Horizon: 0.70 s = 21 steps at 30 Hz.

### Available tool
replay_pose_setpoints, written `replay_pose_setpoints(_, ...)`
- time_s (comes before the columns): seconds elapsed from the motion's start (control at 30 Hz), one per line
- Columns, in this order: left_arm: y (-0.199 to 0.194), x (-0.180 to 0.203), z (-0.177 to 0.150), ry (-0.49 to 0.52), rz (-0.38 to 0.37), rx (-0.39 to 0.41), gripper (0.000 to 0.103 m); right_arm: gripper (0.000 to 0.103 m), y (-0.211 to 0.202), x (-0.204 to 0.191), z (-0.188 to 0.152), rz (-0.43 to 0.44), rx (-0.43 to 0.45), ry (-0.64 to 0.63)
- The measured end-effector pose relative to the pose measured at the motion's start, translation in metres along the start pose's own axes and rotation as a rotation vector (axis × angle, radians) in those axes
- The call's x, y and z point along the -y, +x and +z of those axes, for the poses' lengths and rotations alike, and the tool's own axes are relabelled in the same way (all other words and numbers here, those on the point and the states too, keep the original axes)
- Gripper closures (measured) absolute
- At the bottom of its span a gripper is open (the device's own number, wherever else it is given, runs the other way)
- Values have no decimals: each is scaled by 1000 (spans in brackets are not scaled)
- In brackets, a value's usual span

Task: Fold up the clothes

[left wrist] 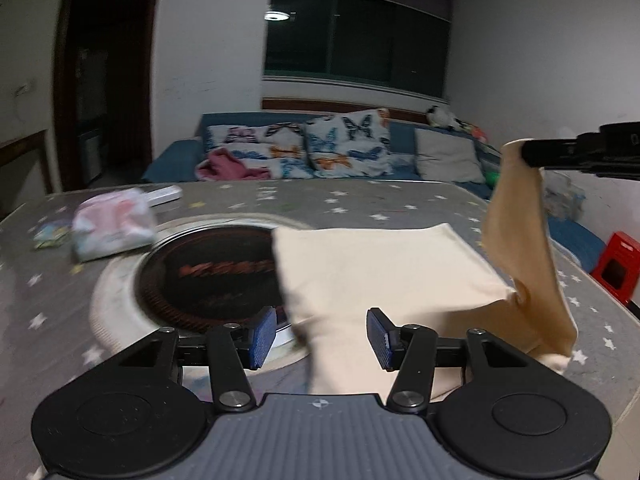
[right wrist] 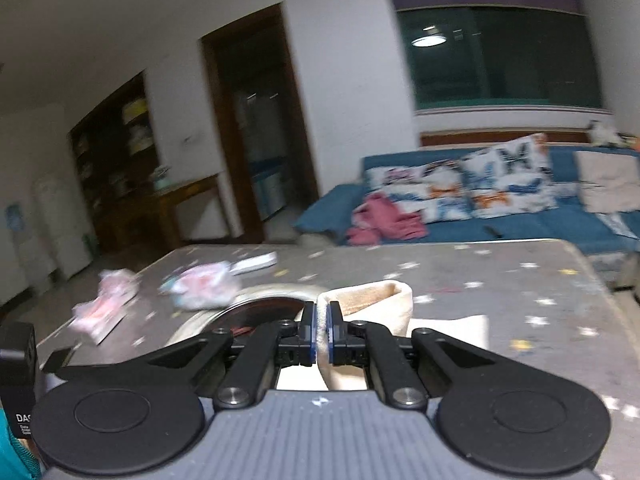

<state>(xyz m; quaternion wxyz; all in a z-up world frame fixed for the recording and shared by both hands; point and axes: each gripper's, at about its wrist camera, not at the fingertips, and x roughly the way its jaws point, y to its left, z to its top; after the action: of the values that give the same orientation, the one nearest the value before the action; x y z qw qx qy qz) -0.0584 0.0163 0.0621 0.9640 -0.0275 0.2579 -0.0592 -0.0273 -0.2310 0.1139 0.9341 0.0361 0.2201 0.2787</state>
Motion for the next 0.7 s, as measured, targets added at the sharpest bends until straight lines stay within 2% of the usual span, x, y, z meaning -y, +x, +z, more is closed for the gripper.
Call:
replay_pose_setpoints(0.13,-8,-17,-10,-37,32,-7,49,98,31,-39,-10,85,-87,-57)
replay_pose_setpoints(0.23,-10,-24,-15,-49,45,-13,50,94,46,-58,-21,116,-136,-80)
replay_pose_setpoints(0.37,-13,-24,-14,-38,40,-4,50,89,39,-54,-21,118,-140,-77)
replay_pose_setpoints(0.5,-8,-10,-10,-13,-11,3,51,88,23,-34,-23,31,-158,-115)
replay_pose_setpoints(0.6,1,10,-7,31,-78,0,51,88,17,-9,-34,-50,-221,-131)
replay_pose_setpoints(0.7,13,29,-5,68,-128,-17,53,88,12,14,-60,-105,-301,-120)
